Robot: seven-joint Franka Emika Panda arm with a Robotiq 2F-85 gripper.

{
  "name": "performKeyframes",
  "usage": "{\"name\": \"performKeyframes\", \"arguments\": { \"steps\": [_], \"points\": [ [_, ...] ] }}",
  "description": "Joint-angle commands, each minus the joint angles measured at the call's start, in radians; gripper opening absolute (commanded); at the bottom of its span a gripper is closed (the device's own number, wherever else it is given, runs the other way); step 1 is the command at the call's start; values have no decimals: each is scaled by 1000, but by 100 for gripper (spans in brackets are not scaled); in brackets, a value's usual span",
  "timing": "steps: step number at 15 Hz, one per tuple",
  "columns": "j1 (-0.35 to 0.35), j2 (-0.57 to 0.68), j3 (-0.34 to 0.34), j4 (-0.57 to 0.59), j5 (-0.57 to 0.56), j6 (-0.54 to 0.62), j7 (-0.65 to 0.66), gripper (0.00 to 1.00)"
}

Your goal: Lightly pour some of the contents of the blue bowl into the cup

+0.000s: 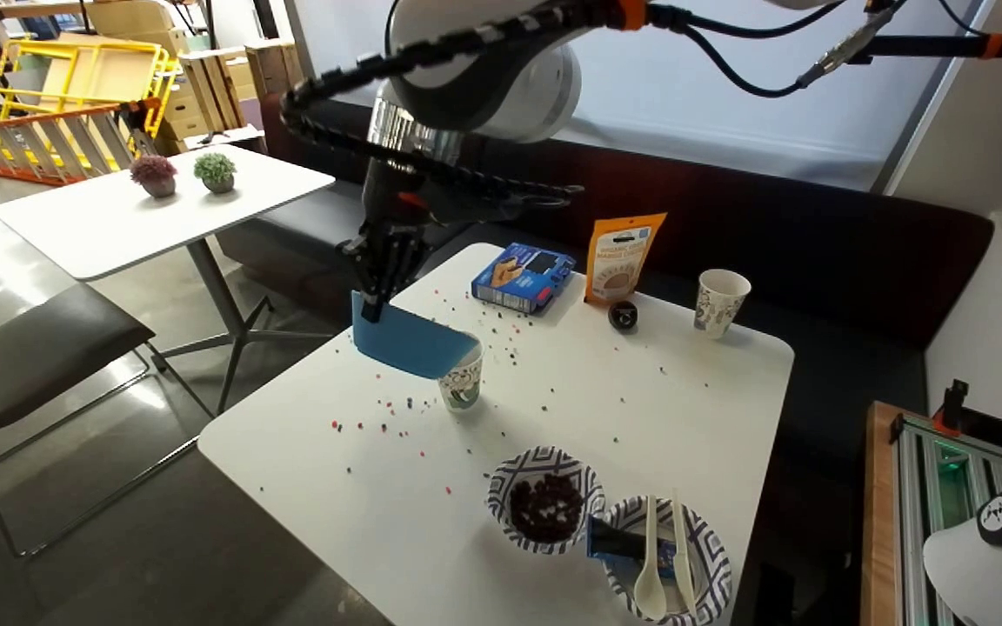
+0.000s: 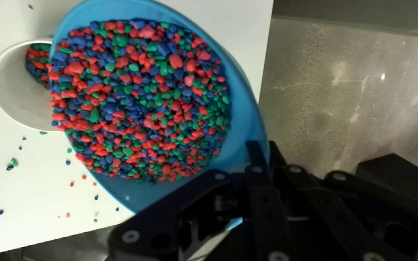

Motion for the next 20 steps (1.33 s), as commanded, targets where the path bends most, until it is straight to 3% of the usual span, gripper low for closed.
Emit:
{"name": "performKeyframes", "arguments": {
  "steps": [1,10,20],
  "points": [
    [69,-3,-36,27,-163,-29,81,1],
    [201,83,-97,112,-536,-88,227,1],
    [374,404,-153,472,-803,-258,230,1]
  ]
}}
